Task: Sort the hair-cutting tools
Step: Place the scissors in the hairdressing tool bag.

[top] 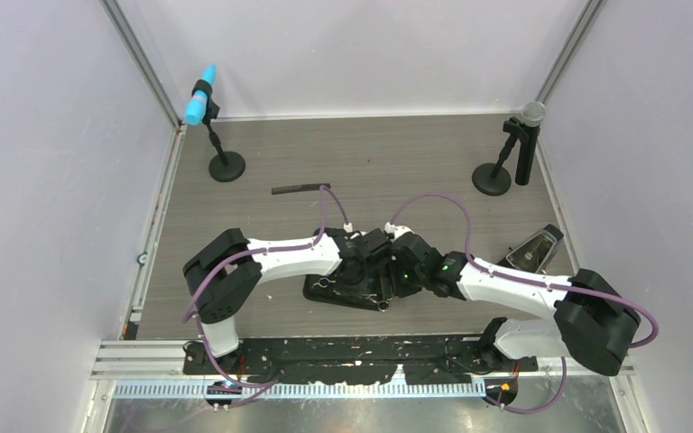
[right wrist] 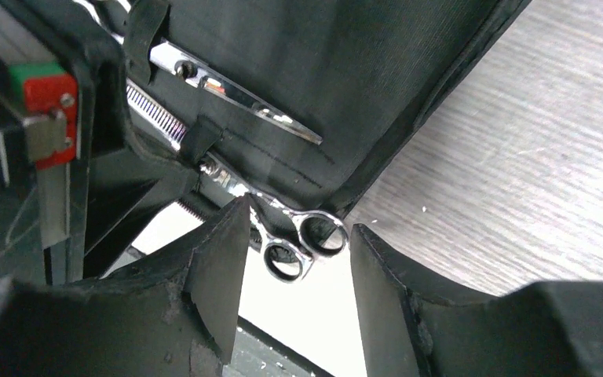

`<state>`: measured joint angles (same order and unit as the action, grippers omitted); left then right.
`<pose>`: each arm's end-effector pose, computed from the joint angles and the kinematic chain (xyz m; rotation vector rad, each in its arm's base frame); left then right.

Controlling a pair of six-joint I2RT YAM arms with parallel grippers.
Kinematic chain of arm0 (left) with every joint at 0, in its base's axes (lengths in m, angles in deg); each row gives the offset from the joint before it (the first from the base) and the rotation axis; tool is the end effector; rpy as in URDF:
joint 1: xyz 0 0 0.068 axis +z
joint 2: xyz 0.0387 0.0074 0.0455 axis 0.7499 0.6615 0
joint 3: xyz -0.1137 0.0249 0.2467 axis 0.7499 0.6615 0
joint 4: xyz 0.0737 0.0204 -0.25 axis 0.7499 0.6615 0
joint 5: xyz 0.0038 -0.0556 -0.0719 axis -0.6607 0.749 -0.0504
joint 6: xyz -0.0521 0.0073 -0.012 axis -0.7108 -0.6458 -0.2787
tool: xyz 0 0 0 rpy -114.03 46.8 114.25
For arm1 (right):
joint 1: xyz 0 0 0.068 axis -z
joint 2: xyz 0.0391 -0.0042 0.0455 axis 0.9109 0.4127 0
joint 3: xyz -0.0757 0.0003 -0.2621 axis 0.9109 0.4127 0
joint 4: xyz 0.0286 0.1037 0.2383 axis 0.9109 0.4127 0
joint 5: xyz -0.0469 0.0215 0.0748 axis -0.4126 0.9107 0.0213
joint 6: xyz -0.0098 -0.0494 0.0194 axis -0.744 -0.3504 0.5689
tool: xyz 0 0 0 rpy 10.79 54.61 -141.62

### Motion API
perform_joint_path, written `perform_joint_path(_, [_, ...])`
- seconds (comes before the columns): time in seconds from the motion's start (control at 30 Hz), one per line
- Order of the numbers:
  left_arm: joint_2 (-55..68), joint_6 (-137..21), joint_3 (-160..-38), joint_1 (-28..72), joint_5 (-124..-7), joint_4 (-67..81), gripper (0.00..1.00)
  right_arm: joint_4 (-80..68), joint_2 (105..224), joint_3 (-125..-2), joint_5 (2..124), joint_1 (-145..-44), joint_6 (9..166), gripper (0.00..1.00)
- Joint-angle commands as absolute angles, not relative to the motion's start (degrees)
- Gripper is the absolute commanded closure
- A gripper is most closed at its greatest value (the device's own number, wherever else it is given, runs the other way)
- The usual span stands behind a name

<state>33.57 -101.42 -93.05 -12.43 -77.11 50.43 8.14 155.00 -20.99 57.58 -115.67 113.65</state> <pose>0.1633 -0.2906 0.1656 0.1458 2.9710 -0.2183 0.1478 0.1787 0.1703 -0.4118 2.5880 0.6122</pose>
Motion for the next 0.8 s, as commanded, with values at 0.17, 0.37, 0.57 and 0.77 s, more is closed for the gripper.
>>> perform_joint_path(0.17, [30.4, -100.6, -88.4, -12.5, -80.2, 40.5, 1.0, 4.5, 150.7, -18.6, 60.0, -116.3, 115.2, 0.45])
perform_joint_path(0.37, [25.7, -99.4, -84.9, -12.4, -82.2, 36.4, 1.0, 3.3, 147.9, -16.9, 58.7, -116.1, 116.5, 0.47])
perform_joint_path(0.57, [24.3, -99.4, -83.2, -12.4, -82.7, 34.8, 1.0, 0.9, 148.4, -16.7, 60.9, -116.1, 115.9, 0.48])
perform_joint_path(0.77, [23.3, -99.6, -81.8, -12.5, -82.9, 33.3, 1.0, -5.7, 151.4, -17.5, 63.8, -116.1, 116.0, 0.62])
